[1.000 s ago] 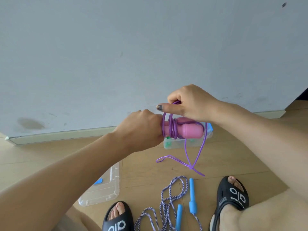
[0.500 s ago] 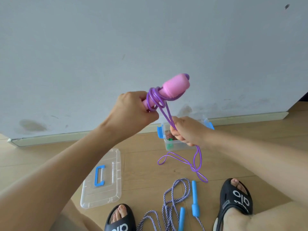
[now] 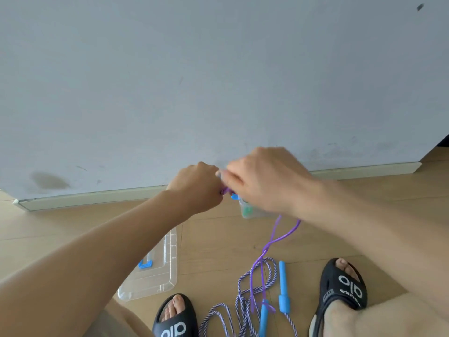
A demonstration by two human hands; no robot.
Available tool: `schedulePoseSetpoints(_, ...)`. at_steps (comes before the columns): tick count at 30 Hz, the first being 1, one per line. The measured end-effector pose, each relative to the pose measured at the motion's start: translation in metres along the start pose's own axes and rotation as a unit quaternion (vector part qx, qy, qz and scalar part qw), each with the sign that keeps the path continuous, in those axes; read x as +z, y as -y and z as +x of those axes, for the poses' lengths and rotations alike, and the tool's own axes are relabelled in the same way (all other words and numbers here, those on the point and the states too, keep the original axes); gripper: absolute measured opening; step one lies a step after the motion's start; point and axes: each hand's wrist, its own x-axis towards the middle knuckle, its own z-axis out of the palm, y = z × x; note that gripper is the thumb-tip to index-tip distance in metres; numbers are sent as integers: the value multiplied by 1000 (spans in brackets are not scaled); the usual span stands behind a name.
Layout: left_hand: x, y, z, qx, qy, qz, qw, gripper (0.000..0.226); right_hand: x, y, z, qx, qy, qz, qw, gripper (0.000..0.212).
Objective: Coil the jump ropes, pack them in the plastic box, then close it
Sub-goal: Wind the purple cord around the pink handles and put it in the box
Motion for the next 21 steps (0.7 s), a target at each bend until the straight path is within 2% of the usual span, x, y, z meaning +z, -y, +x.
schedulePoseSetpoints(3, -3, -7, -3, 48, -31, 19, 998, 17, -6, -30, 12, 29, -59, 2, 998, 56)
schedulePoseSetpoints(5, -5, -13, -8, 78, -51, 28, 995, 25, -2, -42, 19, 26, -69, 12, 997, 61)
schedulePoseSetpoints(7, -6, -21, -17, 124, -75, 39, 989, 22, 6, -52, 25, 22, -36, 36, 998, 62)
schedulePoseSetpoints(10, -6, -27, -28, 171, -117, 1, 978, 22, 17, -64, 28, 48, 45, 142, 988, 62)
schedulePoseSetpoints(14, -19, -23, -37, 201, -175, -98, 959, 27, 41, -72, 23, 144, 93, 312, 934, 61)
schedulePoseSetpoints(16, -29, -18, -39, 191, -194, -165, 948, 24, 61, -79, 14, 223, 137, 363, 894, 48)
schedulePoseSetpoints(18, -39, -16, -37, 149, -219, -247, 932, 20, 72, -72, 10, 244, 163, 411, 863, 35)
schedulePoseSetpoints(20, -45, -11, -28, 75, -209, -305, 926, 27, 69, -45, 14, 256, 119, 476, 833, 39)
schedulePoseSetpoints(21, -45, -7, -22, 26, -190, -318, 929, 31, 67, -34, 16, 265, 97, 473, 834, 42)
